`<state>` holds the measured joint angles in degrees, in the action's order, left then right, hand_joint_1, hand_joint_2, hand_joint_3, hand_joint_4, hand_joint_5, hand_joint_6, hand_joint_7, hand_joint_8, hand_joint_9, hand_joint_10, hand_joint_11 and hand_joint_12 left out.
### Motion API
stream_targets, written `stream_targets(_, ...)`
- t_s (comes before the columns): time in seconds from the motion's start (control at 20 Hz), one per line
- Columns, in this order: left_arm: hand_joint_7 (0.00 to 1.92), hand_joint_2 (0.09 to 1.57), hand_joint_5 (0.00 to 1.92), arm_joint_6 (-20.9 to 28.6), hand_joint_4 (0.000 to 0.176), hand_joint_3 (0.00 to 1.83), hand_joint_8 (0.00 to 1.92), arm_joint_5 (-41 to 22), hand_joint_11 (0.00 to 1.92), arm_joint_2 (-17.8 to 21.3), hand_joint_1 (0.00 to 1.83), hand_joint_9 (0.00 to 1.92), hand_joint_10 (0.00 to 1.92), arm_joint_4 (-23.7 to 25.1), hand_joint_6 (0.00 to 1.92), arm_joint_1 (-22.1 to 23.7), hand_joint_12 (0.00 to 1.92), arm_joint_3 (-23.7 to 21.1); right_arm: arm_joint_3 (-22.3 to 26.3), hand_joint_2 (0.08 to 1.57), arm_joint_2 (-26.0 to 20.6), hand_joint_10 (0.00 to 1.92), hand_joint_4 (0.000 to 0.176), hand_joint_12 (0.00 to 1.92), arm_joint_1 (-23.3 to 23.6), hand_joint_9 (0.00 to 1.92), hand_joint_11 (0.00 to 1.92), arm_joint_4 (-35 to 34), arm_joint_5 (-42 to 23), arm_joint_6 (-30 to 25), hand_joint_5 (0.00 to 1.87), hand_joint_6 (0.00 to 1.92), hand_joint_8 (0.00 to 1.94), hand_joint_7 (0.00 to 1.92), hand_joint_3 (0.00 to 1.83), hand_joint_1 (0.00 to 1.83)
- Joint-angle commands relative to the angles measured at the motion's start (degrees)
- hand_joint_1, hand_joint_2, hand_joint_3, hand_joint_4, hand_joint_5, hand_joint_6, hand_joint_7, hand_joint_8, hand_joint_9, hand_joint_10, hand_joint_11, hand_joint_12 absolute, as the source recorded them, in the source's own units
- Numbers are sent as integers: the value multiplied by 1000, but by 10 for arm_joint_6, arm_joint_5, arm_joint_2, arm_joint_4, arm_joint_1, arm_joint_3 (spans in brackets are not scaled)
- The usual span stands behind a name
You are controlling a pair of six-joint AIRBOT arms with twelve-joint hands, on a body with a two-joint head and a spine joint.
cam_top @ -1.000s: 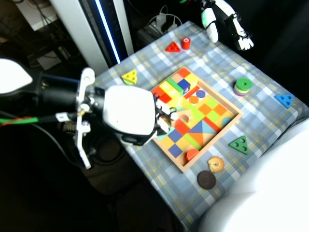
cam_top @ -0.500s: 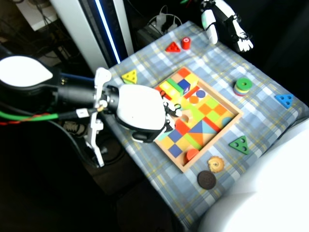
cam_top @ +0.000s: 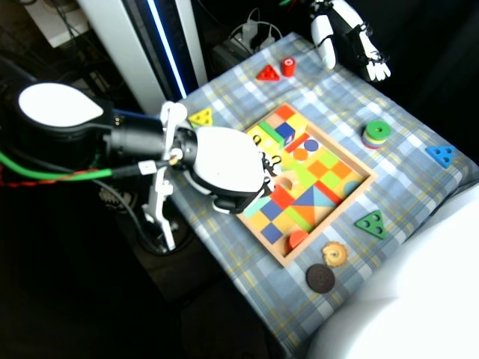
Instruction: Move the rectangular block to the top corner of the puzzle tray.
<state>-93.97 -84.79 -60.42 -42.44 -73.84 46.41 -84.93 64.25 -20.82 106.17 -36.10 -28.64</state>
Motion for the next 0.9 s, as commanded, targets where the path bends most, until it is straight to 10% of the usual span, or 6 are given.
stream_targets(0.0,233,1405,308,4,17,2,1,-64,1,4,658,134,7,25,1,5,0,3,-1,1231,-1,1921,0,1921,5,1535,1537,-10,11,1,431,3,1941,1336,12,1610)
stream_targets(0.25,225,1403,311,4,27,1,0,-63,0,5,658,116,0,26,1,5,0,3,-7,1222,-1,1921,4,1921,-5,1505,1538,-5,21,1,447,5,1941,1306,3,1519)
stream_targets(0.45,228,1401,310,4,27,0,0,-62,1,5,694,127,4,25,0,5,1,2,-17,1214,-2,1921,40,1921,-5,1471,1505,-5,33,1,434,2,1941,1257,0,1530)
stream_targets(0.65,214,1404,305,4,25,1,1,-60,0,5,686,117,2,26,0,5,0,2,-32,1202,-2,1921,19,1921,-5,1362,1411,-5,47,1,401,1,1941,1149,0,1534)
stream_targets(0.85,214,1408,302,4,18,2,0,-59,0,6,692,120,3,26,0,6,0,1,-45,1225,-2,1921,82,1921,-14,1280,1360,-2,62,1,378,2,1941,969,1,1531)
